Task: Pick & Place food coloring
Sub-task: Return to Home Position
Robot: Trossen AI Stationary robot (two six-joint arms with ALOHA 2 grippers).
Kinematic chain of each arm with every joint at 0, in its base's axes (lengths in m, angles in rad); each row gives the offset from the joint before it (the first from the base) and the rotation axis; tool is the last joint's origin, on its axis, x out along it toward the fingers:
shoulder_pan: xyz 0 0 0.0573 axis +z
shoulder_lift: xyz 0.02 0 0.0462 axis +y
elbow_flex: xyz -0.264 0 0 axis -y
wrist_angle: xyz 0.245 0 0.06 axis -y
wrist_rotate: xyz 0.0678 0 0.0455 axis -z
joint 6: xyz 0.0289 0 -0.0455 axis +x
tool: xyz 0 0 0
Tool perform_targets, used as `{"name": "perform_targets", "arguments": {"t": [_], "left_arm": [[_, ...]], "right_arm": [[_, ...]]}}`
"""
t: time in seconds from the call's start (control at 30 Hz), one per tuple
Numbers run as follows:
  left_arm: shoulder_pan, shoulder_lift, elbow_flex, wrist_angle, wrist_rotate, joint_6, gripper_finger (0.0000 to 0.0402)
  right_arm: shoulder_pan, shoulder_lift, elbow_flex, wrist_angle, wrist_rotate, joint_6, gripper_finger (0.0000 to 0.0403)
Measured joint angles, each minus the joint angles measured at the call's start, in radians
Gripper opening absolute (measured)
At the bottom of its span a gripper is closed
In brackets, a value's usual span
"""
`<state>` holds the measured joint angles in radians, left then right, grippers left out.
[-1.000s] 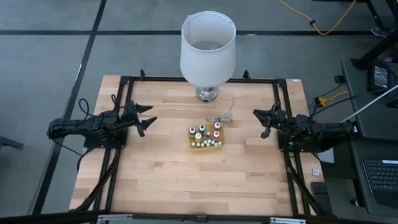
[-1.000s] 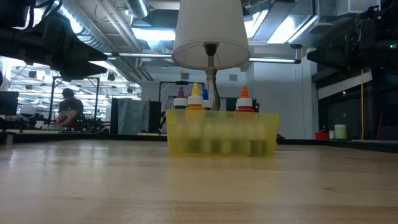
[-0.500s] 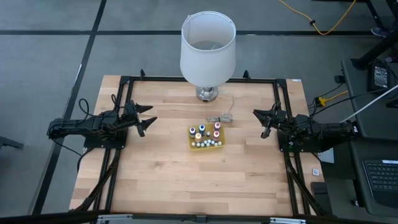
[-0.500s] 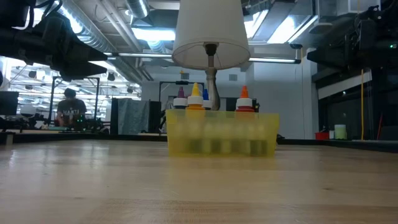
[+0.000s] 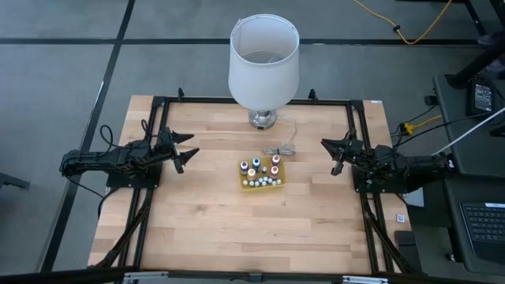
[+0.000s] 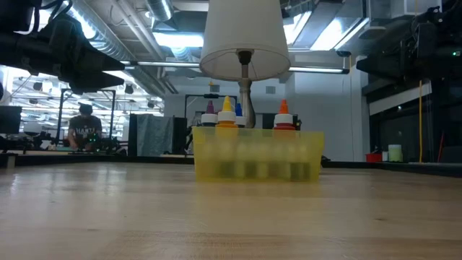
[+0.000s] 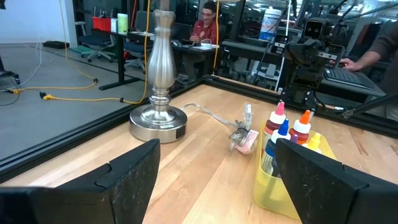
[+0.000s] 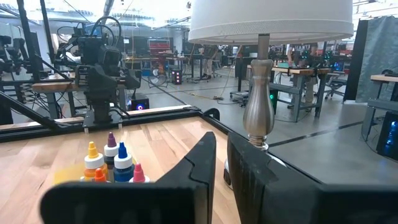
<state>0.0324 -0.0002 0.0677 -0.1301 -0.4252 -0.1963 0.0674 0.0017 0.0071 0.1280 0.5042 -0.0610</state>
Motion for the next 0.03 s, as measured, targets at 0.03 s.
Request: {"name": "perform_targets", "arguments": {"t": [0.03], "left_arm": [[0.0,0.0,0.0,0.0,0.0,0.0,0.0312]], "right_arm": [[0.0,0.0,0.0,0.0,0.0,0.0,0.0046]]}}
